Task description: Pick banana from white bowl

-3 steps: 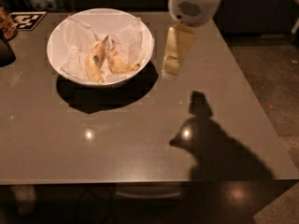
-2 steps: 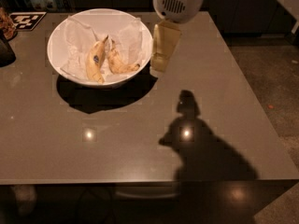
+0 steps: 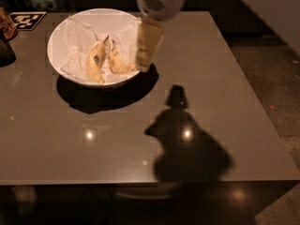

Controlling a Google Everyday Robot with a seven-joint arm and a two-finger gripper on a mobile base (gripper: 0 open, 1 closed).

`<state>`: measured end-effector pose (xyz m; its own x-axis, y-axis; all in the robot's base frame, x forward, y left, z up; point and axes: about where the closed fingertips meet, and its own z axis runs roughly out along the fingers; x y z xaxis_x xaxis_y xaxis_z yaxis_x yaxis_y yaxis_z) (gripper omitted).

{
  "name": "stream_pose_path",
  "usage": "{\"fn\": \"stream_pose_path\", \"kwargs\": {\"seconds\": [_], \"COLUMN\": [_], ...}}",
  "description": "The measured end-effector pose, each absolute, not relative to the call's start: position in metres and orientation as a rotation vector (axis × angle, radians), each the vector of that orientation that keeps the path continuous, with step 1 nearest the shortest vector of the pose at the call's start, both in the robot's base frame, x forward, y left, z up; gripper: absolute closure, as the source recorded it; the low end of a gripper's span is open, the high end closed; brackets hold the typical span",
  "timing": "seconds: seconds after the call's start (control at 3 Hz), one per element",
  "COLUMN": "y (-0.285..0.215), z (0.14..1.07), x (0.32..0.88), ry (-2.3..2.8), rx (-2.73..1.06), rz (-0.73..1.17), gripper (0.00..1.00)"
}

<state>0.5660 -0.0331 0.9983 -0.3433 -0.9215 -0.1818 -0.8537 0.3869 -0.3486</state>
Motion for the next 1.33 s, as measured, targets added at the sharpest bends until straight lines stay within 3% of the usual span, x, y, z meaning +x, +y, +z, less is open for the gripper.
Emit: {"fn": "stream_pose_path", "kwargs": {"seconds": [0.33, 1.33], "y": [0.009, 0.047], "z": [0.996, 0.986], "x": [0.588, 0.609], "ry": [2.295, 2.245], "rx": [-1.565, -1.601], "rz": [-0.252, -0.222], "gripper": [0.0, 0.0]}}
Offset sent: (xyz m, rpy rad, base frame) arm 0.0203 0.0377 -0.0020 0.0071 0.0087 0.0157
